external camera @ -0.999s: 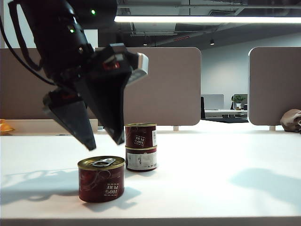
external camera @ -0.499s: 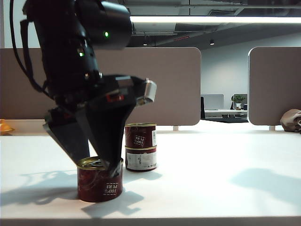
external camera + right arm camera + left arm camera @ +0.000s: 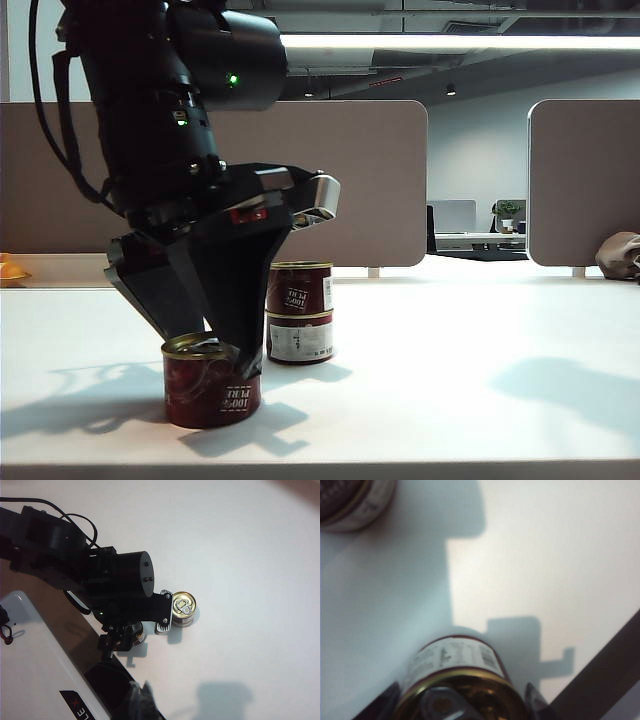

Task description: Pick up the cans one by one and stack them together.

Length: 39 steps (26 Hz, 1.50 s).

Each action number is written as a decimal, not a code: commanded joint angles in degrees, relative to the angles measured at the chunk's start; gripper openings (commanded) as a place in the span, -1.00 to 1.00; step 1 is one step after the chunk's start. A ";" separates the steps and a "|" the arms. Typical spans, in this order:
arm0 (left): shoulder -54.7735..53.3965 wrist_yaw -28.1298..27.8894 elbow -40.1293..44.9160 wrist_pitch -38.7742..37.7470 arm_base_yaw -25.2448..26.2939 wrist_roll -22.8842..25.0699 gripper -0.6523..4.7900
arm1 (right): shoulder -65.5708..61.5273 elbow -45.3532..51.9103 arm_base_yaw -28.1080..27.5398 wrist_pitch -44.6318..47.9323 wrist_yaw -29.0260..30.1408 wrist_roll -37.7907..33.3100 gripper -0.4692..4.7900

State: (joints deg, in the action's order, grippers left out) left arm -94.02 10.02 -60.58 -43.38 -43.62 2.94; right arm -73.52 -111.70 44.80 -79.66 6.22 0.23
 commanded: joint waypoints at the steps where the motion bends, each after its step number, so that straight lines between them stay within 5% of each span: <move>1: -0.83 -0.35 0.07 -1.05 0.00 0.07 0.24 | 0.22 -0.20 -0.02 0.28 0.28 -0.24 -0.84; 9: -2.45 -1.81 0.07 -1.31 0.00 0.07 0.21 | 0.24 -0.20 -0.02 0.26 0.31 -0.24 -0.84; 12: -2.43 -3.63 0.02 -1.64 0.09 0.04 -0.14 | 0.24 -0.20 -0.02 0.26 0.31 -0.22 -0.84; 39: 5.20 -8.96 -13.77 -7.58 0.11 -0.44 -0.14 | 0.26 -0.11 -0.02 0.24 0.07 0.24 -0.84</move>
State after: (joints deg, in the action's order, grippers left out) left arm -89.10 1.26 -72.97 -50.89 -43.48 2.74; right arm -73.49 -111.70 44.77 -79.66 6.20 0.38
